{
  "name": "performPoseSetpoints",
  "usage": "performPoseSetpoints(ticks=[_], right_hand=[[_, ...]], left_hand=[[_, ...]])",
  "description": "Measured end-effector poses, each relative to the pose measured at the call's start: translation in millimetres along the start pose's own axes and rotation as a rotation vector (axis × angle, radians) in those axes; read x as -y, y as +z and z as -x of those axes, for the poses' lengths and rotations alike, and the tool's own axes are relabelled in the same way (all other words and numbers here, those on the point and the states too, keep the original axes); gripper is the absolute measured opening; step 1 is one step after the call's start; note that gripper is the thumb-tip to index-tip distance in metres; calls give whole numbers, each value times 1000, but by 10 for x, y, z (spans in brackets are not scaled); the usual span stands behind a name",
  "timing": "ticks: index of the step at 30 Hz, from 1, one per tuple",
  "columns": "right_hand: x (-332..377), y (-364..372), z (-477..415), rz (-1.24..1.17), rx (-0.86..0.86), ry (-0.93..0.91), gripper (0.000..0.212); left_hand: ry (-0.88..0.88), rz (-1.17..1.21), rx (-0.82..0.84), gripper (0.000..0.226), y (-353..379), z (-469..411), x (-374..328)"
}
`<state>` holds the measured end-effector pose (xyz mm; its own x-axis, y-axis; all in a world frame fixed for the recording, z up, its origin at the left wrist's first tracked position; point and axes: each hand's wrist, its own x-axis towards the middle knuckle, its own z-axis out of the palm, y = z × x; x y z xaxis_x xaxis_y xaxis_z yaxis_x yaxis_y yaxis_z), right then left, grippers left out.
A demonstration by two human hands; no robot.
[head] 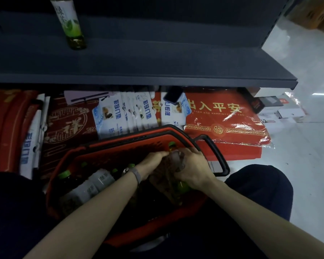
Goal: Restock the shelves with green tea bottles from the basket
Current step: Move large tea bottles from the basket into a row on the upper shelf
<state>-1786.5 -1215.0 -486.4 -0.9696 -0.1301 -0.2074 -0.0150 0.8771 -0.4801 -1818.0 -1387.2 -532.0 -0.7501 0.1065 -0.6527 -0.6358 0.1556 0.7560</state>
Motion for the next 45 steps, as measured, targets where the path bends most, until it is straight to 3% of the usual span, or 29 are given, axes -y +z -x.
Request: performPoseSetpoints(ticks=[9, 13, 18, 22, 26, 29, 32, 36, 38, 40, 45], right_hand=[[-34, -11, 73, -125, -44, -124, 95], [-39, -30, 37, -147, -14, -100, 114], [-11, -16, -32, -212, 111, -15, 121], [31, -12, -75, -367, 206, 50, 112], [87, 16, -142, -328, 177, 59, 75], [133, -15, -161, -334, 154, 72, 60], [149, -72, -171, -415, 154, 122, 44], [172, -166, -189, -696, 137, 143, 66], [200, -228, -173, -849, 160, 104, 54], [227, -291, -169, -927, 180, 93, 51], [323, -369, -138, -961, 285, 54, 48]], left_hand=[[-49, -59, 50, 68, 25, 72, -42], [-51, 37, -112, 70, 54, 102, -19], [-18, 82, -224, 66, 8, 168, -25], [21, -1, -266, 65, -47, 262, -124], [44, -51, -306, 76, -102, 339, -235], [61, -43, -241, 76, -137, 356, -273], [142, -7, -123, 59, -234, 411, -275], [208, 153, 37, 27, -380, 608, -338], [127, 285, 150, 21, -413, 719, -373], [73, 374, 252, 31, -416, 781, -394], [152, 275, 115, 41, -416, 796, -441]])
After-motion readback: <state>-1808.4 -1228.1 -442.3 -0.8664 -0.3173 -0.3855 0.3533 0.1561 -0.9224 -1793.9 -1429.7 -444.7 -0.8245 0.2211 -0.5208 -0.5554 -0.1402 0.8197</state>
